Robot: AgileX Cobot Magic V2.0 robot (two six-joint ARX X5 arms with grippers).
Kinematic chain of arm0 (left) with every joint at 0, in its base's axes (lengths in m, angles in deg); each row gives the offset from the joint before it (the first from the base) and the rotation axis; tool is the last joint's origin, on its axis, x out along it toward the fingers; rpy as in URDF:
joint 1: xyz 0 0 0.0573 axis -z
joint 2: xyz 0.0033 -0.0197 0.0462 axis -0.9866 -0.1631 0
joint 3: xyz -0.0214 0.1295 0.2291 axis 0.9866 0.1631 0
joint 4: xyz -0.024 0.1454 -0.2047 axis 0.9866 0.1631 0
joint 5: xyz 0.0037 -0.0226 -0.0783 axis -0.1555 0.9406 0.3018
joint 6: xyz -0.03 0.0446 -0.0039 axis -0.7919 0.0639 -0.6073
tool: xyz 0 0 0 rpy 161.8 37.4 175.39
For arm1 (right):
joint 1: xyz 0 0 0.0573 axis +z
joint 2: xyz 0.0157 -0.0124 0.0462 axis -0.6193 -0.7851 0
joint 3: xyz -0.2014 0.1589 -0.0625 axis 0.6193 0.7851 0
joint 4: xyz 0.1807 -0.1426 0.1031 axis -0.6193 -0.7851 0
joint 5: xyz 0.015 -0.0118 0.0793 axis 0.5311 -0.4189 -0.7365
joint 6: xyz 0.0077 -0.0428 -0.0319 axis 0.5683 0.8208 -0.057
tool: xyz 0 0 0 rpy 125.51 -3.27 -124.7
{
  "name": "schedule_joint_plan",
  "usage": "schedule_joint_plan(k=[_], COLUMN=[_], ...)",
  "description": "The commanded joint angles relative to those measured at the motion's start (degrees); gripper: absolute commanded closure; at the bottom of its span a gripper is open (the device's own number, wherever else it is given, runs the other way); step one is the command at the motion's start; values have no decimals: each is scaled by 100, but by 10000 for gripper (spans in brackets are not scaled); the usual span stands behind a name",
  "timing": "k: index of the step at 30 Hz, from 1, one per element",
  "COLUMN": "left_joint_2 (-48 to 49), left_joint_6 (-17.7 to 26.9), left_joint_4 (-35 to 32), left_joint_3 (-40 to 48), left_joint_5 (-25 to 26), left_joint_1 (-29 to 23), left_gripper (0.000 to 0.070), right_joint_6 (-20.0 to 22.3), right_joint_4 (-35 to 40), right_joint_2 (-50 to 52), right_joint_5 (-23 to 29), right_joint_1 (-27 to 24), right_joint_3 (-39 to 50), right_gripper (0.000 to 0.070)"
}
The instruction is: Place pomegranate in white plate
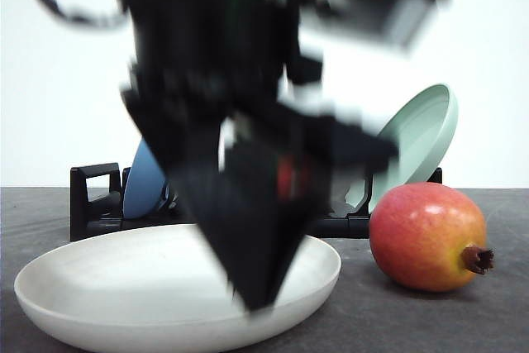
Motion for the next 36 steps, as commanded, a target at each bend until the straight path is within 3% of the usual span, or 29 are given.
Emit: schedule_joint_plan(k=[1,4,8,16,21,26,32,36], left_joint_2=[217,790,1603,3194,4165,5241,6395,6870], left_joint_6=[-307,-455,-594,-900,-971,-981,-1306,-1453], left_joint_4=[44,133,229,416,345,-276,-388,-251], left_joint_3=[-70,-70,-70,-51,228,910,1540,1600], left_joint_5=[-11,-11,-13,-13,-13,-9,13,58], left_joint_1=[79,79,79,79,81,81,81,81], left_gripper=[165,92,94,104,104,104,104,104], right_joint_6=[-59,-52,25,87,182,182,188,299], right_joint_4=[29,-17,-95,-463,-844,-997,-1005,-998], right_joint_2=[-109,-246,-534,-1372,-1982,-2566,-3262,-3719], right_joint_5=[4,9,106,895,1388,1615,1918,2142], right_joint_1=[112,431,923,1680,1817,1819,1821,1830], right_joint_3=[-105,-103,-103,-103,-103,-103,-103,-103], right_gripper=[118,118,118,118,117,106,8,0])
